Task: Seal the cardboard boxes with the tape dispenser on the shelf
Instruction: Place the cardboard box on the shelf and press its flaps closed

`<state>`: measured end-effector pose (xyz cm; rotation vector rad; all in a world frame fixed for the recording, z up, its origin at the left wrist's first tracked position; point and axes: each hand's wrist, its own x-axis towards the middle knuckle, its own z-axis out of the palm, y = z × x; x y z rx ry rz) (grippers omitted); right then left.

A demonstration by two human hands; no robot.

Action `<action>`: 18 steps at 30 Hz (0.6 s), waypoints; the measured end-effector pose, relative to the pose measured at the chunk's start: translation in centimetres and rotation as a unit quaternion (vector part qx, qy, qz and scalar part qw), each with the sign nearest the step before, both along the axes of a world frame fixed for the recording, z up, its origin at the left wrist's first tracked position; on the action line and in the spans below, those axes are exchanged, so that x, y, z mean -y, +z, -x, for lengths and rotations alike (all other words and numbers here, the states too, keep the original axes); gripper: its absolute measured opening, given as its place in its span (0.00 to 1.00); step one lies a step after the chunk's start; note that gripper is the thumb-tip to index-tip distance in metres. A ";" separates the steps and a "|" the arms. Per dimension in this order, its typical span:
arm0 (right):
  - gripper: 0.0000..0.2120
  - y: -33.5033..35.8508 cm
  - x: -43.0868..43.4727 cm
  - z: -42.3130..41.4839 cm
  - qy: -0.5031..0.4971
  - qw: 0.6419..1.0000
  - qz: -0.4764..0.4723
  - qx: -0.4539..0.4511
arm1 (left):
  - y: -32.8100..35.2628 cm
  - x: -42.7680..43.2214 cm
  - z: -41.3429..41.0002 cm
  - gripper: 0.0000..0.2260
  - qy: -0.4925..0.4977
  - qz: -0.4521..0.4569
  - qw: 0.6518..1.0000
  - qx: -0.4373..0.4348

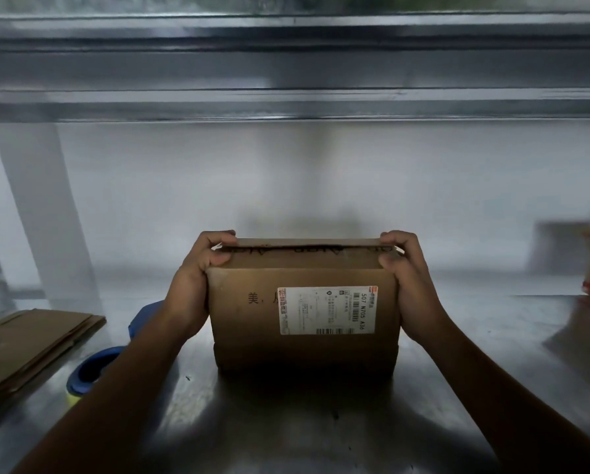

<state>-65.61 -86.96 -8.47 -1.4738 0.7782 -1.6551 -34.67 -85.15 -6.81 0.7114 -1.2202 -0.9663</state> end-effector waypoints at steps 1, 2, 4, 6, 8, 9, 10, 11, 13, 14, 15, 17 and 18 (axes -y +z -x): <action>0.19 -0.1 0.0 0.0 -0.010 1.000 0.001 -0.005 | -0.1 0.1 0.1 0.09 0.020 -0.002 1.000 0.011; 0.18 -0.1 0.0 -0.1 -0.018 1.000 0.000 -0.004 | -0.2 0.2 0.1 0.08 0.039 -0.003 0.999 0.022; 0.15 -0.2 0.0 -0.2 -0.024 1.000 -0.008 -0.003 | -0.4 0.5 -0.1 0.07 0.050 -0.002 0.998 0.036; 0.15 -0.3 0.3 -0.2 -0.017 1.000 -0.017 -0.011 | -0.6 0.7 -0.2 0.07 0.028 -0.006 0.999 0.038; 0.15 -0.1 0.4 -0.4 -0.010 1.000 -0.022 -0.018 | -0.7 0.9 -0.1 0.08 0.025 -0.013 0.999 0.032; 0.13 0.1 0.5 -0.5 -0.009 1.000 -0.024 -0.015 | -0.6 1.1 0.3 0.08 0.031 -0.017 0.999 0.026; 0.11 0.2 0.5 -0.7 -0.008 1.000 -0.023 -0.011 | -0.5 1.2 0.7 0.08 0.040 -0.020 0.999 0.019; 0.10 0.3 0.4 -0.9 -0.011 1.000 -0.021 -0.008 | -0.5 1.2 1.0 0.08 0.049 -0.019 0.999 0.008; 0.09 0.2 0.0 -0.9 -0.016 1.000 -0.014 -0.013 | -0.7 0.6 1.5 0.10 0.058 -0.006 0.998 -0.014; 0.08 -0.1 -0.2 -0.7 -0.016 1.000 -0.007 -0.014 | -0.9 0.1 1.4 0.11 0.059 0.004 0.998 -0.018; 0.09 -0.4 -0.5 -0.4 -0.014 1.000 0.001 -0.018 | -1.3 -0.3 1.2 0.11 0.059 0.014 0.998 -0.019; 0.12 -1.1 -0.9 0.0 -0.002 1.000 0.019 -0.025 | -2.1 -1.0 0.5 0.10 0.055 0.042 0.997 -0.020; 0.12 -1.3 -1.0 0.0 0.002 0.999 0.024 -0.023 | -2.3 -1.1 0.4 0.10 0.055 0.052 0.997 -0.020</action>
